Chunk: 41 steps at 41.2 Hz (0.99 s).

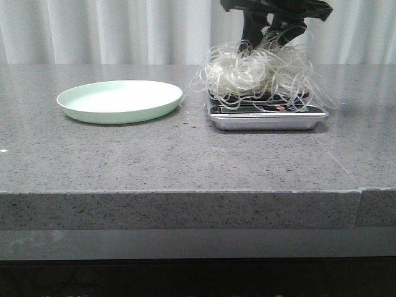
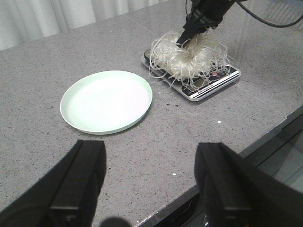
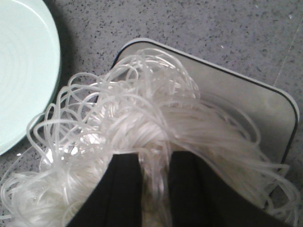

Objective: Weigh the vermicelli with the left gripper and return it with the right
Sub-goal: 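Lower the right gripper onto the vermicelli and grasp it, then lift the vermicelli with the right gripper and drop it onto the green plate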

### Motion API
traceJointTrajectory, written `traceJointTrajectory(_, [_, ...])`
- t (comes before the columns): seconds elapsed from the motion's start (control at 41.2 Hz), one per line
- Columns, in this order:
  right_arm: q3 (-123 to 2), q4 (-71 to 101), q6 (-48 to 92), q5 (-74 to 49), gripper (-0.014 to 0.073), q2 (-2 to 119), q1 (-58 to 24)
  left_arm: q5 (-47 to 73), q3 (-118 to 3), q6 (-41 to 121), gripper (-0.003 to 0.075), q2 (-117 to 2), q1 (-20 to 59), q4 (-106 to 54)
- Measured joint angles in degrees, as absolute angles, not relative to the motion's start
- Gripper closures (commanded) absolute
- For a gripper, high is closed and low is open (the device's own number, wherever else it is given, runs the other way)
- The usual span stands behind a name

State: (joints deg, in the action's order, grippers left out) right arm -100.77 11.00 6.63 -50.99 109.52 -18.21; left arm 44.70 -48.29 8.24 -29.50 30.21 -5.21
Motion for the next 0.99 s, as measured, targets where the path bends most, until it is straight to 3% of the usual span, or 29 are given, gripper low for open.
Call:
traceJointTrajectory(0.437, [-101.00,10.89,6.63,-52.38,0.0398,106.09,-20.60,44.70,-48.29,8.24,0.0248,-29.50,30.21,-5.21])
traceJointTrajectory(0.752, [-112.01,10.89,6.63,-53.76,0.0398,103.64,-25.47,44.70,-48.29,8.24,0.0248,-29.50,30.21,-5.21])
traceJointTrajectory(0.994, [-115.92,10.99,6.63,-44.90,0.0398,104.00,-31.60,44.70,-48.29,8.24,0.0248,-29.50,30.21,-5.21])
